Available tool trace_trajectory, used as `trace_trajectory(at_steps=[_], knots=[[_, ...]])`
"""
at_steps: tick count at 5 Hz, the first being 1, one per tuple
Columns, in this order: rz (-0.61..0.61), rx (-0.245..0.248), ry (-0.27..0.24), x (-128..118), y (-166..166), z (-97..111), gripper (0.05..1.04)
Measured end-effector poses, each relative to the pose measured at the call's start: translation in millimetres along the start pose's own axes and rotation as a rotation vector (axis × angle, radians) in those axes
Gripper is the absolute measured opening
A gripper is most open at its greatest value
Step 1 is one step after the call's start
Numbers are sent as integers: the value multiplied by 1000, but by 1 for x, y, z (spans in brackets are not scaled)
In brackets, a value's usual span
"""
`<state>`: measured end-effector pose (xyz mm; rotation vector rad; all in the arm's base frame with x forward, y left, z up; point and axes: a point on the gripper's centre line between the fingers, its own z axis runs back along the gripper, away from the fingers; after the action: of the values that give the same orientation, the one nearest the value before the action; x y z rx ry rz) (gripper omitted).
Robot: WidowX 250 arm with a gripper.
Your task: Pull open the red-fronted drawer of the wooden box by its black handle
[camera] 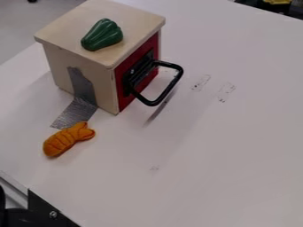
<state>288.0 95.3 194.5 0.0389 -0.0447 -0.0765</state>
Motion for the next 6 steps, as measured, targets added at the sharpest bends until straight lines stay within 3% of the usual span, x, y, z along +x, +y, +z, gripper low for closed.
trace_trajectory(at_steps=[1,2,3,4,6], knots=[[2,-11,27,-2,-1,-8,999],[-49,-21,85,-3,-38,-32,999],[-92,-19,86,-7,-76,-49,999],[-110,16,85,-9,-103,-64,999],[0,214,133,-3,-94,-123,999]])
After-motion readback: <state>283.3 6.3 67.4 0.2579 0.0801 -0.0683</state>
